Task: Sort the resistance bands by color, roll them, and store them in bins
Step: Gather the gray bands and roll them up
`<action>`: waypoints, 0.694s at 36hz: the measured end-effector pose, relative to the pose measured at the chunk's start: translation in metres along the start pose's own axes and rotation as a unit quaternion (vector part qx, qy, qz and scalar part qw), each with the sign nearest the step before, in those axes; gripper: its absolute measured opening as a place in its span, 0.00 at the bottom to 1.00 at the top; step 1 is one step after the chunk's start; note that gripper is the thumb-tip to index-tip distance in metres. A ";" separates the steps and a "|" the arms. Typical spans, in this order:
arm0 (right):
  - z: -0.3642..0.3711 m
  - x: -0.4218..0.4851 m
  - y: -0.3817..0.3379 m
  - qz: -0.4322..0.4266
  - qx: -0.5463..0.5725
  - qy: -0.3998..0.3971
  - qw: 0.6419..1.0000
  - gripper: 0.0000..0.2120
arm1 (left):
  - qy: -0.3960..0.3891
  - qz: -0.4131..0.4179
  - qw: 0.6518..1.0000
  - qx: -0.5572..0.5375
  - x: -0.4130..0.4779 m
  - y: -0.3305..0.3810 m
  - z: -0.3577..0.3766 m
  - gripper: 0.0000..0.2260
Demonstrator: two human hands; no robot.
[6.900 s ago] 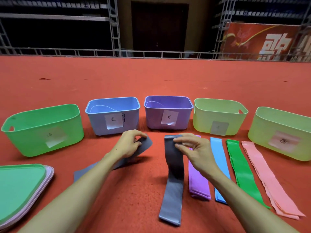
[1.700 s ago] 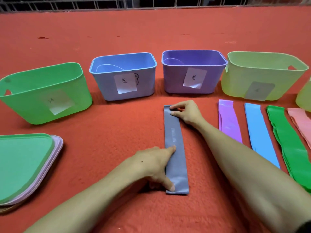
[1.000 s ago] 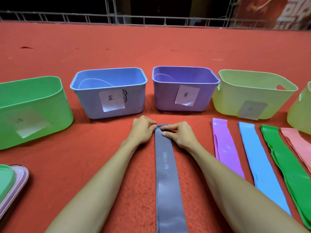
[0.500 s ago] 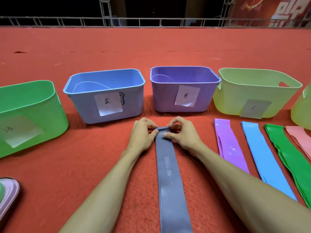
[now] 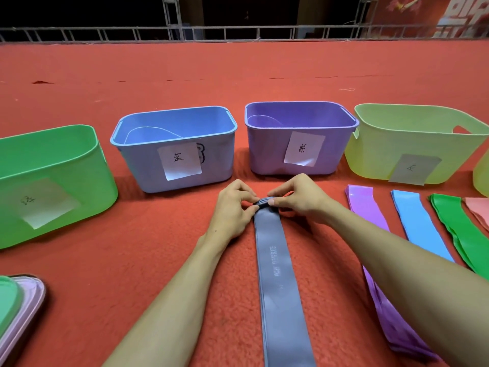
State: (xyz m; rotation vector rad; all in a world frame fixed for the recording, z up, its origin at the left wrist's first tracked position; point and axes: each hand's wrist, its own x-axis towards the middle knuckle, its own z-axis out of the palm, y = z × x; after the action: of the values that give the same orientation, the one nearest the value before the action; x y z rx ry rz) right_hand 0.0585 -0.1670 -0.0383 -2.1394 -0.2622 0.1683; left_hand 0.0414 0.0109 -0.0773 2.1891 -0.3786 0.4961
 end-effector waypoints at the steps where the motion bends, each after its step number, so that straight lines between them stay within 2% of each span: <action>1: 0.000 -0.001 -0.001 -0.003 0.004 0.002 1.000 0.12 | -0.001 0.000 1.000 -0.002 0.000 0.000 0.000 0.06; 6: 0.007 -0.005 -0.002 0.006 0.040 0.025 0.999 0.03 | -0.009 0.010 1.000 -0.004 -0.002 0.000 -0.003 0.05; 10: 0.011 -0.005 0.004 -0.037 -0.010 0.065 0.997 0.09 | -0.013 0.018 1.000 -0.007 -0.002 0.000 -0.004 0.05; 14: 0.013 -0.007 0.006 -0.109 -0.112 0.099 0.983 0.07 | -0.009 0.024 1.000 -0.008 -0.003 -0.001 -0.001 0.04; 21: 0.016 -0.010 0.011 -0.152 -0.140 0.106 0.973 0.06 | -0.027 -0.015 0.996 -0.078 -0.003 0.001 -0.003 0.04; 25: 0.017 -0.013 0.015 -0.187 -0.138 0.103 0.967 0.05 | -0.028 -0.051 0.993 -0.101 -0.001 0.002 -0.004 0.07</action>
State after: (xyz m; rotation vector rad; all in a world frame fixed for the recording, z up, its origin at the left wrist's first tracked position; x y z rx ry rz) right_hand 0.0441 -0.1647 -0.0604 -2.3135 -0.5864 -0.3257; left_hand 0.0384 0.0130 -0.0739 2.0174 -0.3294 0.3269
